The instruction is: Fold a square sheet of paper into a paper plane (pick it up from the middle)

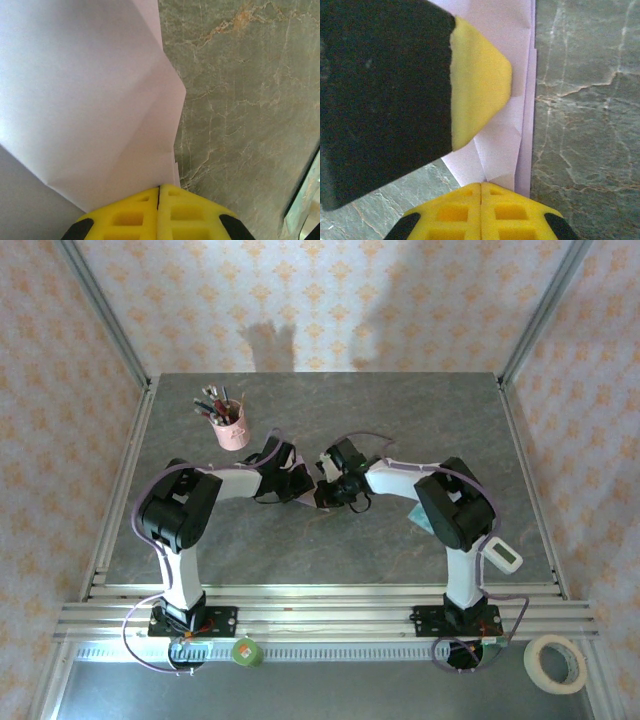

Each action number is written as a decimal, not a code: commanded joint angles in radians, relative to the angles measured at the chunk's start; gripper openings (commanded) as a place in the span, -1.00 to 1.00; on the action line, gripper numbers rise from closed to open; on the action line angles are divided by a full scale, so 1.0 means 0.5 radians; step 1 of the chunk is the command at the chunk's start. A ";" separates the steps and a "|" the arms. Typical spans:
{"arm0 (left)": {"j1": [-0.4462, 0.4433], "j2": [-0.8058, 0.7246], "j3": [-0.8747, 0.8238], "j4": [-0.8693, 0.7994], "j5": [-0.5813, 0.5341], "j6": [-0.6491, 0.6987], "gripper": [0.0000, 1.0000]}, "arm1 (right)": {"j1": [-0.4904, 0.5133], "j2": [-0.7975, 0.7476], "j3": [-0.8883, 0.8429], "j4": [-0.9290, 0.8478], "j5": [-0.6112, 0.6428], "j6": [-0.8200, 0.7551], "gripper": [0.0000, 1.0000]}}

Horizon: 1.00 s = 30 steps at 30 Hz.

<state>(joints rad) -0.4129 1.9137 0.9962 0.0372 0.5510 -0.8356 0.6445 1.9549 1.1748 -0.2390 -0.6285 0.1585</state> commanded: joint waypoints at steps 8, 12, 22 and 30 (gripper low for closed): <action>0.009 0.234 -0.122 -0.387 -0.385 0.054 -0.83 | -0.055 0.021 -0.223 -0.096 -0.050 -0.079 -0.89; 0.010 0.227 -0.127 -0.397 -0.390 0.055 -0.83 | -0.071 -0.044 -0.345 -0.091 -0.098 -0.075 -0.90; 0.009 0.199 -0.132 -0.323 -0.327 0.057 -0.83 | -0.097 -0.439 -0.634 0.026 -0.040 0.086 -0.84; 0.007 0.133 -0.183 -0.066 -0.049 0.051 -0.82 | -0.099 -0.611 -0.580 0.489 -0.022 0.409 -0.55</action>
<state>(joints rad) -0.4110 1.9106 0.9661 0.1036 0.5755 -0.8352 0.6029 1.6485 0.8581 -0.0795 -0.6548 0.2893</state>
